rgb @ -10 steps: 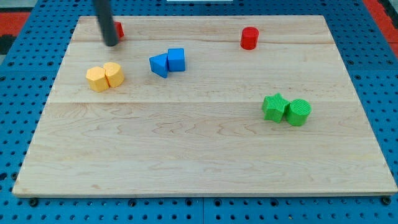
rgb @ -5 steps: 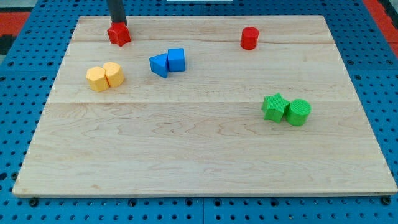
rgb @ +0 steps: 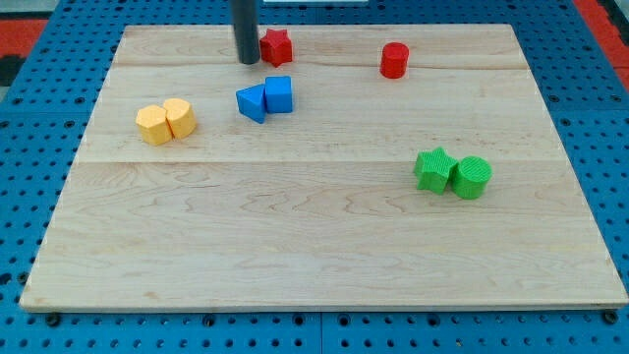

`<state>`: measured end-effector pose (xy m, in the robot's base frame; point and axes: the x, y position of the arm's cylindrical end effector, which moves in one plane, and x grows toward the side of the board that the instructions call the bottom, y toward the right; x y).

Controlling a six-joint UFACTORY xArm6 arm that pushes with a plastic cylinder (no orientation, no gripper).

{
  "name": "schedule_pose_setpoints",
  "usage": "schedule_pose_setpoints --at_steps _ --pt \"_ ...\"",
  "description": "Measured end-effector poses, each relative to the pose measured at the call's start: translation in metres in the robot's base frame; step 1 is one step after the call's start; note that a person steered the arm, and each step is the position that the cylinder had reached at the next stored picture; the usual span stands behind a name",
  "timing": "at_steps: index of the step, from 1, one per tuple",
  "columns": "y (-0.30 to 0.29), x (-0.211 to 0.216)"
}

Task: Push the red star into the red circle

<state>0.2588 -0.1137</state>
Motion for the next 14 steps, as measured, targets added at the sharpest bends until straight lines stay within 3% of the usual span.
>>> schedule_pose_setpoints --at_steps 1,3,4,5,7,9,10,12,14 --pt "-0.006 -0.026" --pt "0.104 -0.010" --pt "0.056 -0.025" --pt "0.056 -0.055" --pt "0.167 -0.034" --pt "0.072 -0.053" --pt "0.074 -0.034" --pt "0.142 0.000" --pt "0.155 0.033"
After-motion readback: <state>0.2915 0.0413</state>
